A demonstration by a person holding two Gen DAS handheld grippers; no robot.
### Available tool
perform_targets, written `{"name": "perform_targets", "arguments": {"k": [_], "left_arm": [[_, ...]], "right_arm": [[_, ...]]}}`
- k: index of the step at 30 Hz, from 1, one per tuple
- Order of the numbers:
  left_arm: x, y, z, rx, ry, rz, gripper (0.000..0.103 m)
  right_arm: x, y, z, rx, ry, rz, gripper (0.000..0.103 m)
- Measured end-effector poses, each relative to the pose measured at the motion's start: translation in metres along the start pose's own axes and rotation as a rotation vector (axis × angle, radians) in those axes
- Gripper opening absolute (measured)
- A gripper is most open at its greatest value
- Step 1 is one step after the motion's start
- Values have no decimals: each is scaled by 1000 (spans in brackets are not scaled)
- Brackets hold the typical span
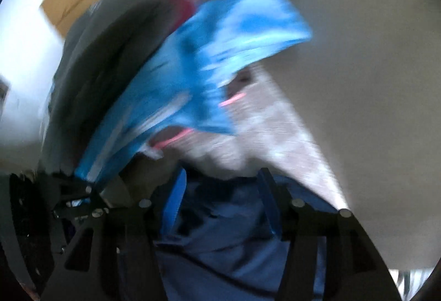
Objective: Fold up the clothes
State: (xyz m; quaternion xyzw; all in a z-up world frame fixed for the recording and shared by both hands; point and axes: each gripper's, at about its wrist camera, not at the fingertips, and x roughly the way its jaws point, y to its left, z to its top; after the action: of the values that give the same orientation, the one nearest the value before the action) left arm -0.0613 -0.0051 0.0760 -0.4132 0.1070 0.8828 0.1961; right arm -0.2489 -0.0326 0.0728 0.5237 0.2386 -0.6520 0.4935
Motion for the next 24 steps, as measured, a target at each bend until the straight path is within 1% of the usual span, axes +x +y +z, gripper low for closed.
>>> {"name": "perform_targets", "arguments": {"k": [2,3,4,5,6,9,11,14,15,16,17,18,19,20,21,22,23,24], "left_arm": [[-1,1,0,-1,-3,4,13],[-1,1,0,-2,-4,5,12],[-1,1,0,-3,-5,7,12],[-2,2,0,-3,-7,9,12],[-2,2,0,-4,-8,11,11],[-13,6,7,-25,-53,20,10],[-25,10,15,-35,-93,34,10],[-46,15,27,-31,-164,63,10],[-51,14,29,-16,-179,53,10],[-55,11,28,6,-179,16,10],[-58,7,28,28,-179,-22,13],[-59,3,24,55,-155,-62,16],[-56,-4,16,86,-105,-106,25],[-54,-10,6,126,-56,-135,31],[-53,-16,-6,168,-21,-135,32],[-52,-17,-14,187,3,-127,32],[-50,-18,-21,193,28,-121,32],[-49,-17,-26,189,45,-123,32]], "right_arm": [[21,6,6,-29,66,24,53],[29,7,7,-37,94,23,52],[37,7,7,-41,117,12,25],[43,6,7,-42,139,-1,2],[39,5,7,-36,120,-5,4],[2,2,7,-9,-31,9,4],[-39,-7,6,45,-157,10,4],[-92,-18,-6,103,-311,-15,4],[-105,-22,-17,119,-349,-17,4],[-112,-25,-31,135,-375,-9,5],[-120,-29,-45,151,-401,-2,5],[-128,-33,-60,167,-427,5,11],[-129,-41,-79,191,-397,-5,29],[-125,-49,-101,229,-329,-60,40],[-121,-55,-123,268,-273,-148,50],[-118,-59,-140,294,-238,-212,50],[-115,-64,-154,319,-212,-235,50],[-112,-69,-165,347,-193,-233,50]]}}
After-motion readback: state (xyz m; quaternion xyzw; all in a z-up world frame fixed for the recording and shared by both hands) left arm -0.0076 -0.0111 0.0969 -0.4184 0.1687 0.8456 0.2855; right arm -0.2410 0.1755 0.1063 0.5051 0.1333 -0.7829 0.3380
